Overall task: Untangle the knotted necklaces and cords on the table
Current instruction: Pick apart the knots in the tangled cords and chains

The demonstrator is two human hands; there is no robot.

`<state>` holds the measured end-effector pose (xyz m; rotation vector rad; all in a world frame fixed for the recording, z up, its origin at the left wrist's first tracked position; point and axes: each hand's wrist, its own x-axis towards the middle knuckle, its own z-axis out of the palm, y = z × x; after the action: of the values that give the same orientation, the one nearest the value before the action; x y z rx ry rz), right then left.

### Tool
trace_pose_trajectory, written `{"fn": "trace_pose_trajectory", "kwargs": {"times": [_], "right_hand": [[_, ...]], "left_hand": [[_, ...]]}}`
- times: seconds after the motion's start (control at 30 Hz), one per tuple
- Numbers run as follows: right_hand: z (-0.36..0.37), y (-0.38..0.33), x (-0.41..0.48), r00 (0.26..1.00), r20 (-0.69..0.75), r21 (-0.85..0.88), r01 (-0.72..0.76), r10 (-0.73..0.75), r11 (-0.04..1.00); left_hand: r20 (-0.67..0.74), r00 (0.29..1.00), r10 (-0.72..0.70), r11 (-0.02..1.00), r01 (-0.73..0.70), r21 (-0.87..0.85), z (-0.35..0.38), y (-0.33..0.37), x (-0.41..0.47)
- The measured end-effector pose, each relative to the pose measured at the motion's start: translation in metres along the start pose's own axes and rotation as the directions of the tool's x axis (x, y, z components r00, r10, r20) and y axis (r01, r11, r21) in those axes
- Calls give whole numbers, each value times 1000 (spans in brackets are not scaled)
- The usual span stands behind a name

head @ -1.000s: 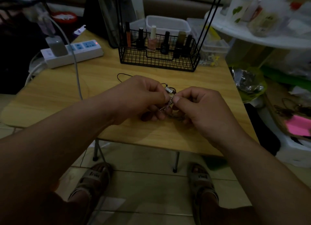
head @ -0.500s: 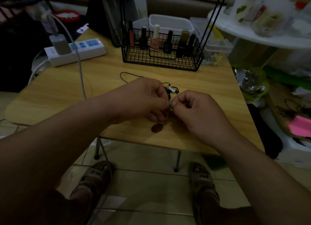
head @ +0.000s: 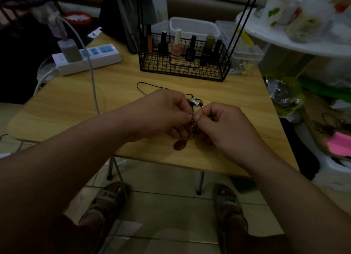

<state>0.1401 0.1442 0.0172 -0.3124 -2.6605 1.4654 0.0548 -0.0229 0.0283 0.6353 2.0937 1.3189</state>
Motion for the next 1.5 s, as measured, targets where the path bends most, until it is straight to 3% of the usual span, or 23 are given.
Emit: {"fn": "trace_pose_trajectory", "kwargs": {"times": [0.4, 0.7, 0.97, 1.2, 1.5], "right_hand": [[-5, 0, 2, 994, 46, 134, -101, 96, 986], [-8, -3, 0, 988, 108, 99, -125, 114, 987], [-10, -5, 2, 956, 191, 372, -281, 223, 885], [-11, -3, 2, 955, 214, 355, -271, 205, 894], [-11, -1, 5, 970, 117, 428, -242, 212, 871]], "left_hand": [[-12, 1000, 9, 990, -10, -137, 0, -4, 3], [-22, 999, 41, 992, -44, -120, 2, -4, 2], [-73, 996, 48, 991, -57, -123, 5, -6, 5], [-72, 995, 68, 992, -75, -98, 5, -6, 4], [-55, 990, 132, 990, -129, 60, 8, -8, -1]]}}
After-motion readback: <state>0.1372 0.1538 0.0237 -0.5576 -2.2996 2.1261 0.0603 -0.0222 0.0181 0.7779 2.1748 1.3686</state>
